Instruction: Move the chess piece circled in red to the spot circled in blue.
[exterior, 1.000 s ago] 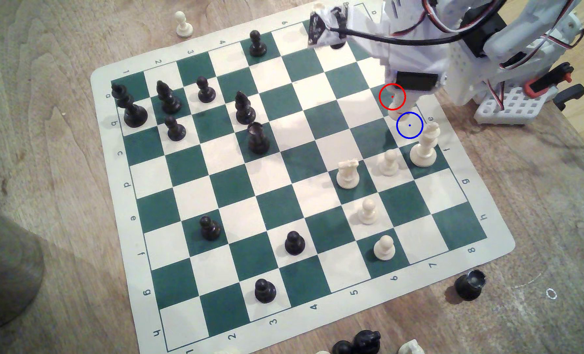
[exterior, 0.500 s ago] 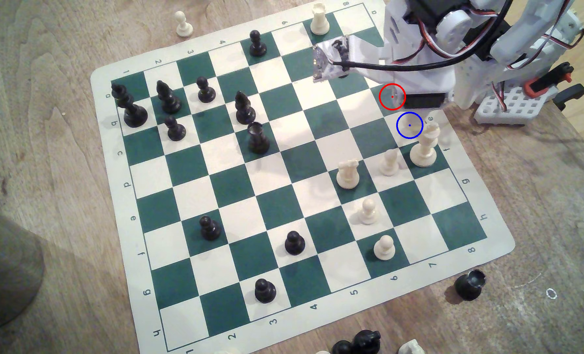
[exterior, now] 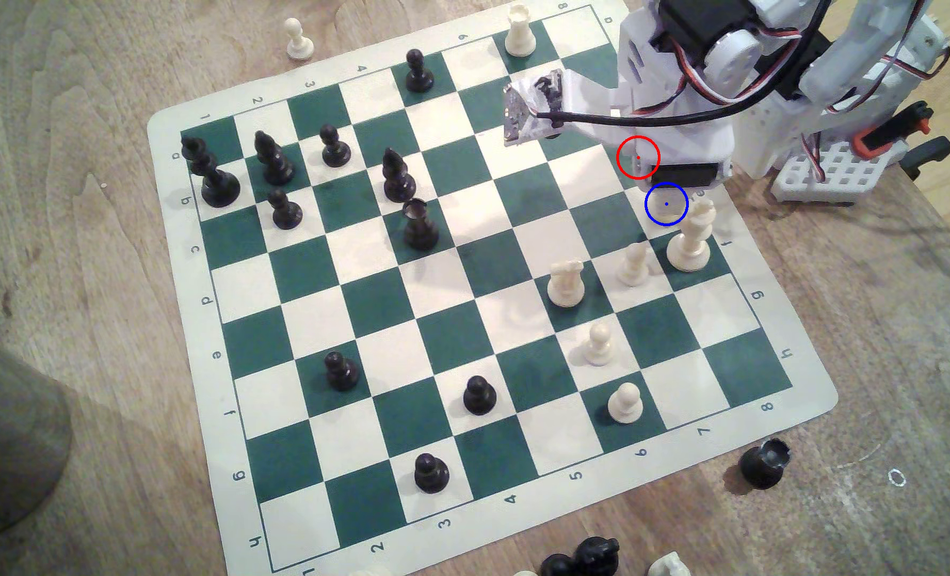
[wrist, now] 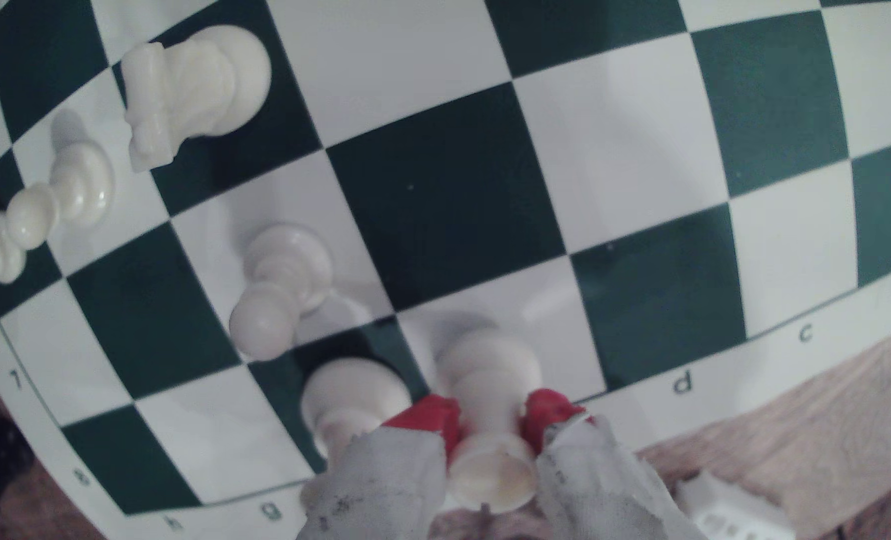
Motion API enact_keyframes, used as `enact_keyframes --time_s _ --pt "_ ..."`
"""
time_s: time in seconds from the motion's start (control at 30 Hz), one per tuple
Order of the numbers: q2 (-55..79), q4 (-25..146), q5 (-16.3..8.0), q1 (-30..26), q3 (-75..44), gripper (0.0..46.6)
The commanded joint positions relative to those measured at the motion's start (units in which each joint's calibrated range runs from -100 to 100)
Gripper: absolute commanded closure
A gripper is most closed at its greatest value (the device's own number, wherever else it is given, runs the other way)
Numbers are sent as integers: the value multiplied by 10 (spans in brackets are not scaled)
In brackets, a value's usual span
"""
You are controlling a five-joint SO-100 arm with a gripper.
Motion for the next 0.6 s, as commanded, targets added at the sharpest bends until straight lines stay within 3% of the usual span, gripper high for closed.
enact_keyframes --time_s 0.0,0.57 --pt "3 -6 -1 2 -11 446" --pt "4 -17 4 9 10 444"
